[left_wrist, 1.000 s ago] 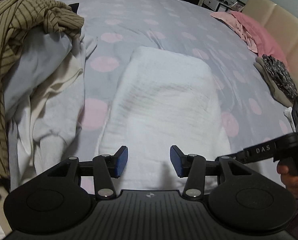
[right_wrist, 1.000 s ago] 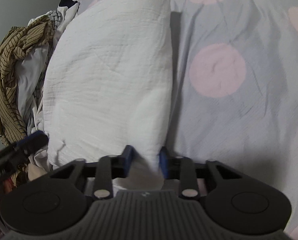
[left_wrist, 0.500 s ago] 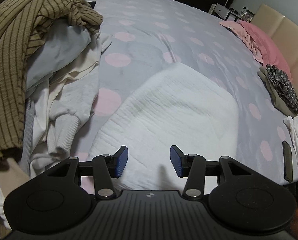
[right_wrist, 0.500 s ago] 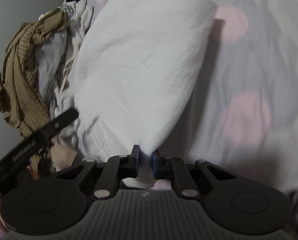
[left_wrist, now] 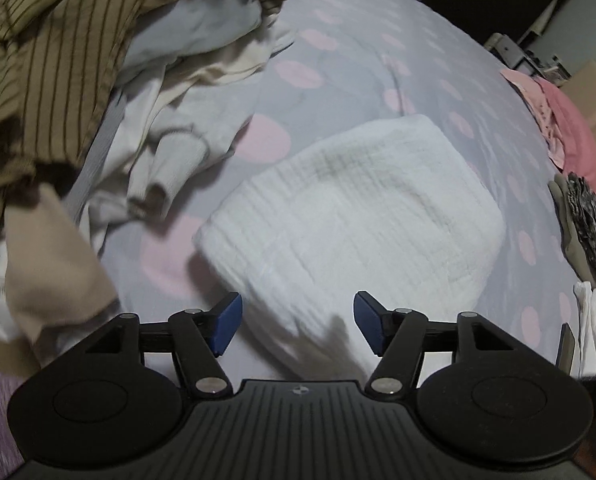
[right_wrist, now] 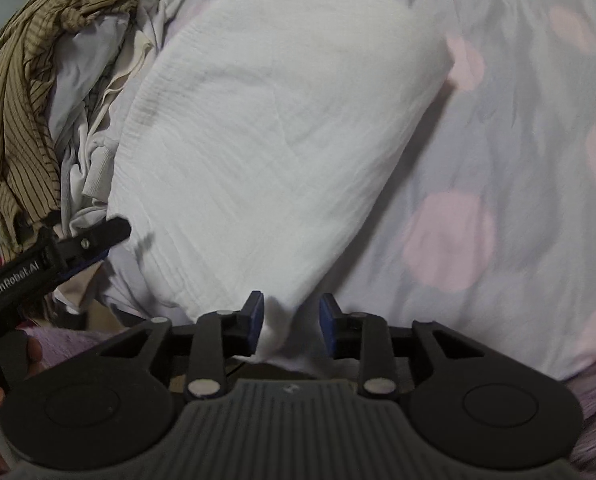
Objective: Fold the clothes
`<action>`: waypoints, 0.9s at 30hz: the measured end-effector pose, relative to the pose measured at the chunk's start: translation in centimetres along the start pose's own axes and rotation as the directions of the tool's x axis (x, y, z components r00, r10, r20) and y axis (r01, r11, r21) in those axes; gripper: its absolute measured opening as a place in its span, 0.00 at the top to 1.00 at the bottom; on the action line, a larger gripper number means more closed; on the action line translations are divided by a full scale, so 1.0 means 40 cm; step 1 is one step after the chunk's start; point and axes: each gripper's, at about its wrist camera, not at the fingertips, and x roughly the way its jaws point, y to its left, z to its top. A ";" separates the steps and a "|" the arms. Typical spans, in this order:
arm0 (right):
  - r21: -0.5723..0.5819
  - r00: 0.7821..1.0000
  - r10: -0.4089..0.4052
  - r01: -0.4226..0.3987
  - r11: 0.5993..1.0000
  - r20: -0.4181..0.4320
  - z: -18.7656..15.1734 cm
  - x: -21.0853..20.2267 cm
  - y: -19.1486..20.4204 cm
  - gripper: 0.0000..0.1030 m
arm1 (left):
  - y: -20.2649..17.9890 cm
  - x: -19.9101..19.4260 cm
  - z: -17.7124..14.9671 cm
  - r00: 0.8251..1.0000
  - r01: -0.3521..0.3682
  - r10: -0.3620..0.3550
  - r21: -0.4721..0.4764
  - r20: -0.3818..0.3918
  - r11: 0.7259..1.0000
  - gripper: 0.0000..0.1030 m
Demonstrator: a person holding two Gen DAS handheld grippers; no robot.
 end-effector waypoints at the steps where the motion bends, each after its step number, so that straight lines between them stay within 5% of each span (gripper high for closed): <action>1: -0.049 1.000 -0.018 0.019 0.999 0.015 0.011 -0.013 0.000 0.63 | 0.000 0.003 -0.006 1.000 0.000 0.000 -0.014 -0.007 1.000 0.40; 5: -0.276 0.991 -0.088 0.113 0.954 0.103 0.070 -0.059 0.005 0.47 | -0.004 0.034 -0.030 0.998 -0.035 0.032 -0.068 -0.047 0.997 0.40; 10: -0.456 0.978 -0.106 0.179 0.872 0.181 0.178 -0.086 -0.014 0.44 | 0.000 0.078 -0.026 0.994 -0.043 0.030 -0.129 -0.103 0.991 0.40; 19: -0.569 0.980 -0.045 0.151 0.808 0.195 0.371 -0.010 -0.009 0.33 | -0.010 0.160 -0.003 0.989 -0.070 0.049 -0.145 -0.140 0.987 0.40; 27: -0.558 0.998 0.000 0.036 0.829 0.064 0.440 0.110 -0.002 0.28 | -0.009 0.221 0.016 0.988 -0.064 0.042 -0.149 -0.147 0.987 0.35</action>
